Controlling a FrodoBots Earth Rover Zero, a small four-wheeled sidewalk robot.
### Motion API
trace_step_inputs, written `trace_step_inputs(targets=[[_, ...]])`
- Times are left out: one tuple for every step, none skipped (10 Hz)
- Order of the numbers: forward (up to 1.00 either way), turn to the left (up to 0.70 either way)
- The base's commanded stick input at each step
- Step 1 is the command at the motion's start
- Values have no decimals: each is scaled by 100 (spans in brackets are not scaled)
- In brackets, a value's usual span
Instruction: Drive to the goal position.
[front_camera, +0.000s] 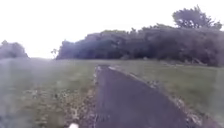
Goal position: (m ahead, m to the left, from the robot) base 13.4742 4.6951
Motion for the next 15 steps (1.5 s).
trace_step_inputs(targets=[[70,-35],[70,-35],[70,0],[70,0],[70,0],[70,0],[70,0],[70,0],[70,0],[70,0],[70,0],[70,0],[70,0],[70,0],[70,0]])
